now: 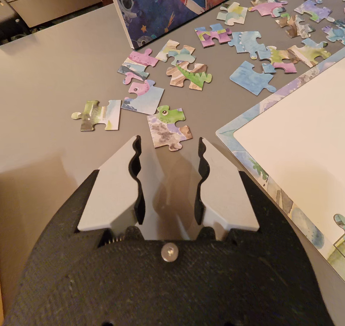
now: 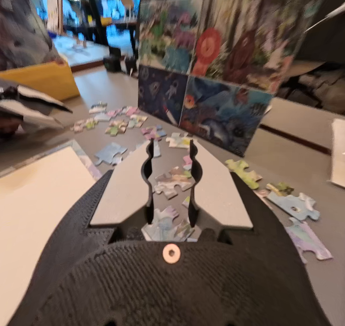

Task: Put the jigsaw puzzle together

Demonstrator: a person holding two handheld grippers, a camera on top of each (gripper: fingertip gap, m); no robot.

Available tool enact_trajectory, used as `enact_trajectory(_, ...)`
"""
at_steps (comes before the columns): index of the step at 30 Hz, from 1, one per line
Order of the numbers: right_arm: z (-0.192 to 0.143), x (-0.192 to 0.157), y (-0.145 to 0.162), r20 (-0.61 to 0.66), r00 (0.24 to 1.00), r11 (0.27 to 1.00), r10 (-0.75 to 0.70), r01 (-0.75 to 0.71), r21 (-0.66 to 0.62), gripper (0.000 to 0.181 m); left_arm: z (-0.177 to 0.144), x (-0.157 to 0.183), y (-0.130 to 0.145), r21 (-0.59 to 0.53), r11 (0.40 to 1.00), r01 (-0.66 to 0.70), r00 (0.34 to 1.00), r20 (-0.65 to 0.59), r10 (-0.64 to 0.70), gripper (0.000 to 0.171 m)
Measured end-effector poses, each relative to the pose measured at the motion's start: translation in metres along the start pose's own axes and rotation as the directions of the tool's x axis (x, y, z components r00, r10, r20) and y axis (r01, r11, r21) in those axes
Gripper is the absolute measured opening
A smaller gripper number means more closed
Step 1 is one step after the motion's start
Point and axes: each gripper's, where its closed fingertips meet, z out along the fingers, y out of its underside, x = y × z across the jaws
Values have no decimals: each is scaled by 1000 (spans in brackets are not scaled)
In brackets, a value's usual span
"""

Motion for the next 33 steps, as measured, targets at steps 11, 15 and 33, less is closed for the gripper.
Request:
enact_trajectory(11, 121, -87, 34, 294, 912, 844, -285, 385, -374, 43, 1, 1, 0, -5, 1000, 13, 1000, -25, -13, 60)
enact_trajectory(15, 170, -85, 45, 359, 890, 791, -281, 427, -438, 43, -1, 5, -2, 10, 1000, -13, 999, -32, 13, 59)
enact_trajectory(33, 190, -89, 61, 455, 886, 816, -88, 326, -477, 0, -2, 20, -2, 19, 999, -49, 996, -77, 50, 60)
